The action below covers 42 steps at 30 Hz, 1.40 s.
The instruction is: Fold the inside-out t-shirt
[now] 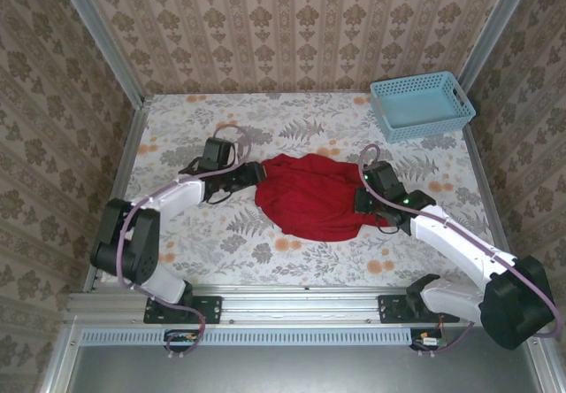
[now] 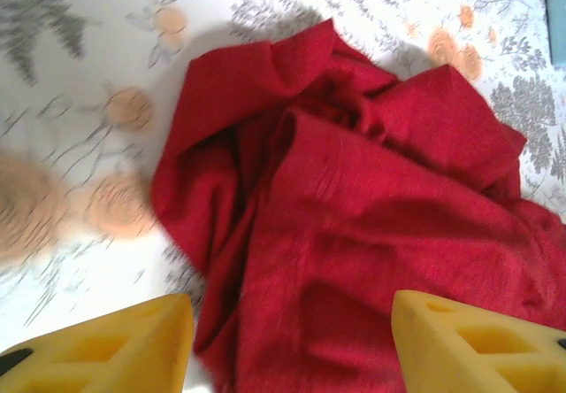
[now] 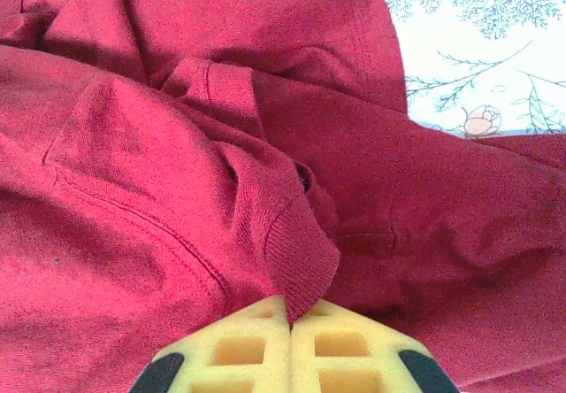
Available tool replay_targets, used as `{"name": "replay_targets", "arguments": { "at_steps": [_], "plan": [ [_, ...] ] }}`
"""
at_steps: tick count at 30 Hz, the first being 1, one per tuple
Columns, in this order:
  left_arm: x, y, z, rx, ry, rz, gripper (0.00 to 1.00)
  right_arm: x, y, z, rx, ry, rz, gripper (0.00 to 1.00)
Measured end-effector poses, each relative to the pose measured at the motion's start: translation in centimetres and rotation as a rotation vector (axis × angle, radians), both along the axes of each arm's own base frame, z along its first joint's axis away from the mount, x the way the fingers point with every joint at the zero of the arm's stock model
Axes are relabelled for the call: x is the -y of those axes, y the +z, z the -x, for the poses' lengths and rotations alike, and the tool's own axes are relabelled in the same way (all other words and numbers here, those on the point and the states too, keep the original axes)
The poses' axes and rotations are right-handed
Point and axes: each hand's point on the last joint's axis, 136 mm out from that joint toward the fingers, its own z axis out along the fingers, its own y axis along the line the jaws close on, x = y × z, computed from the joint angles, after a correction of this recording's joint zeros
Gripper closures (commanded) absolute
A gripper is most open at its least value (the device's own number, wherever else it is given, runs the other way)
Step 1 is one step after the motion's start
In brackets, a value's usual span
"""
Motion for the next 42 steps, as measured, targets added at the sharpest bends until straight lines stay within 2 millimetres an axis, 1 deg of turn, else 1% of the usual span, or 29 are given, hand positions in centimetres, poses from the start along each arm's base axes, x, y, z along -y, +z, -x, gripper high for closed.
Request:
{"name": "replay_targets", "arguments": {
  "at_steps": [3,6,7,9,12,14,16,17,18,20,22,23,24,25,26,27,29,30,31,32,33,34,36,37,38,39,40,41,42],
  "plan": [
    [1.4,-0.7,-2.0,-0.006,-0.014,0.007,0.41,-0.1,0.0,-0.1,0.004,0.000,-0.002,1.00],
    [2.2,-1.9,-3.4,-0.022,-0.020,0.013,0.51,-0.1,0.1,-0.2,0.006,0.000,-0.004,1.00],
    [2.5,-2.4,-3.6,-0.033,-0.021,0.015,0.58,-0.1,0.1,-0.2,0.007,0.000,-0.004,1.00],
    [2.9,-3.1,-4.0,-0.051,-0.022,0.020,0.76,-0.1,0.1,-0.2,0.007,0.000,-0.004,1.00],
    [3.2,-3.2,-4.1,-0.060,-0.029,0.018,1.00,0.0,0.1,-0.2,0.006,-0.002,-0.002,1.00],
    [3.4,-2.3,-4.5,-0.052,-0.033,0.017,1.00,0.2,0.4,-0.3,0.003,-0.006,0.003,1.00],
    [3.5,-0.4,-5.0,-0.032,-0.044,0.005,1.00,0.5,1.8,-0.8,0.015,-0.010,0.006,1.00],
    [3.5,1.1,-5.3,-0.013,-0.045,0.000,1.00,0.6,3.2,-1.3,0.034,-0.010,0.006,1.00],
    [3.4,3.3,-5.7,0.025,-0.045,-0.001,1.00,0.6,5.0,-2.0,0.064,-0.009,0.002,1.00],
    [3.1,8.5,-5.9,0.123,-0.042,-0.005,1.00,0.4,9.6,-3.4,0.148,-0.002,-0.013,1.00],
    [2.2,17.3,-5.0,0.319,-0.032,0.004,1.00,0.0,15.8,-4.4,0.271,0.013,-0.039,1.00],
    [1.7,21.6,-4.0,0.424,-0.022,0.012,1.00,-0.1,19.1,-4.6,0.343,0.018,-0.059,1.00],
    [1.2,26.1,-2.5,0.529,-0.018,0.035,1.00,0.0,21.6,-4.4,0.400,0.022,-0.076,1.00],
    [0.5,30.4,-0.5,0.639,-0.012,0.062,1.00,0.2,24.1,-4.0,0.458,0.025,-0.094,1.00],
    [-0.3,33.8,1.5,0.730,-0.008,0.088,1.00,0.4,26.6,-3.2,0.516,0.028,-0.115,1.00],
    [-1.3,36.6,3.7,0.809,0.000,0.110,1.00,0.7,28.4,-2.4,0.563,0.030,-0.135,1.00],
    [-3.5,39.4,6.2,0.902,0.042,0.120,1.00,0.9,30.2,-1.3,0.613,0.038,-0.163,1.00],
    [-4.2,39.5,6.5,0.913,0.063,0.111,1.00,1.0,30.5,-0.8,0.625,0.045,-0.174,1.00],
    [-4.8,38.7,6.1,0.904,0.082,0.095,1.00,0.9,30.3,-0.7,0.628,0.047,-0.181,1.00],
    [-5.2,37.0,5.0,0.872,0.100,0.069,1.00,0.7,29.3,-1.0,0.614,0.051,-0.182,1.00],
    [-5.3,34.7,3.7,0.818,0.109,0.039,1.00,0.4,27.8,-1.5,0.585,0.054,-0.178,1.00],
    [-5.6,30.8,1.7,0.727,0.121,-0.005,1.00,0.1,25.7,-2.1,0.536,0.055,-0.166,1.00],
    [-5.8,22.3,-1.3,0.520,0.122,-0.086,1.00,-0.6,19.7,-3.4,0.395,0.052,-0.130,1.00],
    [-5.9,18.1,-2.0,0.414,0.116,-0.121,1.00,-0.9,17.0,-3.9,0.330,0.053,-0.111,1.00],
    [-6.2,13.3,-2.1,0.290,0.106,-0.160,1.00,-1.0,14.1,-4.2,0.259,0.051,-0.088,1.00],
    [-6.4,10.5,-1.6,0.210,0.097,-0.184,1.00,-1.1,11.8,-4.1,0.199,0.051,-0.072,1.00],
    [-6.5,8.4,-0.7,0.140,0.081,-0.200,1.00,-1.0,9.9,-3.9,0.146,0.051,-0.055,1.00],
    [-6.5,7.4,0.0,0.099,0.069,-0.206,1.00,-1.0,9.2,-3.7,0.122,0.052,-0.048,1.00],
    [-6.4,7.5,0.6,0.088,0.057,-0.198,1.00,-1.0,9.0,-3.5,0.113,0.052,-0.045,1.00]
  ]
}}
